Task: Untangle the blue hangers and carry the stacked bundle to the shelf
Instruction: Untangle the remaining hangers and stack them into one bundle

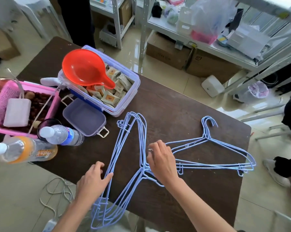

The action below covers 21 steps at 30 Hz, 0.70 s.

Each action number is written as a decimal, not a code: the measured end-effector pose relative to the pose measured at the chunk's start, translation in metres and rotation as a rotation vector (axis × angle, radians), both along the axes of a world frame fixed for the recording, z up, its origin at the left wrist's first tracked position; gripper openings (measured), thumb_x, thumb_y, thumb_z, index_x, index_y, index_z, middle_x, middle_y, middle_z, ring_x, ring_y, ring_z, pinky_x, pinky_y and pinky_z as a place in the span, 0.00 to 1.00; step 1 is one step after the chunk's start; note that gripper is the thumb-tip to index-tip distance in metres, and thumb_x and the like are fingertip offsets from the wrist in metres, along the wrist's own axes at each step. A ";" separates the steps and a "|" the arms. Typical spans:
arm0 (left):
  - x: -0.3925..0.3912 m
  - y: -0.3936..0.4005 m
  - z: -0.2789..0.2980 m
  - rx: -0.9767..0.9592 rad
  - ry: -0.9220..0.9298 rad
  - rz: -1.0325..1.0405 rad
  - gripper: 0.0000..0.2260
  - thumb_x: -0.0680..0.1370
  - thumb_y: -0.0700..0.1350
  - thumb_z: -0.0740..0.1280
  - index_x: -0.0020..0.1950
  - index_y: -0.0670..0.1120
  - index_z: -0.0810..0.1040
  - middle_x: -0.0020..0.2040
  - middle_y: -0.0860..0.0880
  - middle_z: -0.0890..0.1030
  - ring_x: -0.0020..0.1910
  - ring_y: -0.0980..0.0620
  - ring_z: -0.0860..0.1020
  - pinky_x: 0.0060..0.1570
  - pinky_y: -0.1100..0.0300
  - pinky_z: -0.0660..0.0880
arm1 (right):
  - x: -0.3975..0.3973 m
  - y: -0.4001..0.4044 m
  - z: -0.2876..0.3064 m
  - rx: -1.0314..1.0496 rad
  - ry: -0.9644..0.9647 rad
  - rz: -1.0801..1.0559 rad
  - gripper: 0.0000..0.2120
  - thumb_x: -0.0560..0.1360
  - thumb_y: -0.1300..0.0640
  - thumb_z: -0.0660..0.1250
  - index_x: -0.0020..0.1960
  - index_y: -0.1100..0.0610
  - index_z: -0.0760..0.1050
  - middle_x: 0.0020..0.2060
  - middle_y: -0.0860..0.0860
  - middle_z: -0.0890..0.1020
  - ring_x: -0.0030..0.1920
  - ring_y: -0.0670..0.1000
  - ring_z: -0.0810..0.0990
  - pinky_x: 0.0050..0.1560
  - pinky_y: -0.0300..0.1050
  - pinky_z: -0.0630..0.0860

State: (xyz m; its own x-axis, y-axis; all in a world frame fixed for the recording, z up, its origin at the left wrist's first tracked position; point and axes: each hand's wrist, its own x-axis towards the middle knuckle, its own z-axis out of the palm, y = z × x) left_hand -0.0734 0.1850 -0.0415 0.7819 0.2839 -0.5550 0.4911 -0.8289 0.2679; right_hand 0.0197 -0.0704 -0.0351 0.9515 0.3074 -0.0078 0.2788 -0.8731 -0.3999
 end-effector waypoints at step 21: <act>0.014 -0.019 -0.012 0.238 0.148 -0.188 0.10 0.80 0.51 0.65 0.48 0.45 0.77 0.45 0.45 0.80 0.46 0.42 0.81 0.39 0.54 0.71 | -0.037 0.008 -0.022 -0.522 0.154 0.430 0.03 0.70 0.60 0.78 0.44 0.57 0.86 0.38 0.52 0.82 0.43 0.55 0.79 0.52 0.51 0.78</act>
